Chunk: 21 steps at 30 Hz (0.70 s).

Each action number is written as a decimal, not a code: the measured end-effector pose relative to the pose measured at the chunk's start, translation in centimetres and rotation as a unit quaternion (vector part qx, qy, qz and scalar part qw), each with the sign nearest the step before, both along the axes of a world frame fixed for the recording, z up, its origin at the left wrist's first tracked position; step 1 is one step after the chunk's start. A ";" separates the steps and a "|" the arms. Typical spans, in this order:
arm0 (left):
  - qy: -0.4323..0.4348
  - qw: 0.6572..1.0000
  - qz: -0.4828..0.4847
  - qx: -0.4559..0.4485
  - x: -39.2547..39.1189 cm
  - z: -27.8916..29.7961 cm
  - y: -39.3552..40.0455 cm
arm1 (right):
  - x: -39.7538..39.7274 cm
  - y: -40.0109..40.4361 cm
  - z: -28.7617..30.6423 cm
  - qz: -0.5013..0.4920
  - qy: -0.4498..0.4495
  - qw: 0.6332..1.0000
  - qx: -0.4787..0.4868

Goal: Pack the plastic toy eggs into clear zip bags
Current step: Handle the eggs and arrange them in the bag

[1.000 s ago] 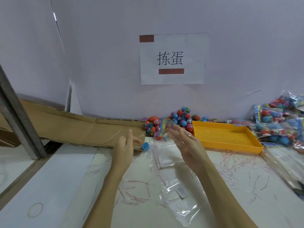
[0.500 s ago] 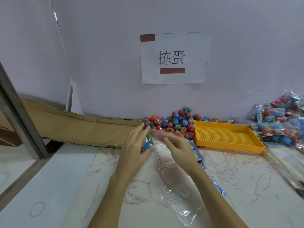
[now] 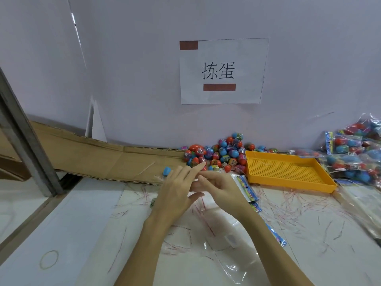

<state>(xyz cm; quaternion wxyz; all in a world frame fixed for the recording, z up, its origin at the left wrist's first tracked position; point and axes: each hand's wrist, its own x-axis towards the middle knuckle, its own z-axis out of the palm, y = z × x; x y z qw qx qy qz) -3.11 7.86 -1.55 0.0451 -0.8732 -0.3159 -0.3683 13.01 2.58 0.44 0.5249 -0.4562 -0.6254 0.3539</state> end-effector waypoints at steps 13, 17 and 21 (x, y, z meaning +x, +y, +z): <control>-0.009 0.999 0.027 0.027 -0.4 0.4 -0.1 | 0.1 -0.2 0.5 -0.014 -0.002 1.000 0.009; -0.002 0.999 0.037 0.032 -0.2 0.3 -0.1 | -0.6 0.0 0.3 -0.016 0.005 1.000 -0.011; -0.011 0.999 0.025 -0.027 -0.4 0.6 -0.2 | 0.1 0.1 0.2 -0.022 -0.049 0.999 -0.002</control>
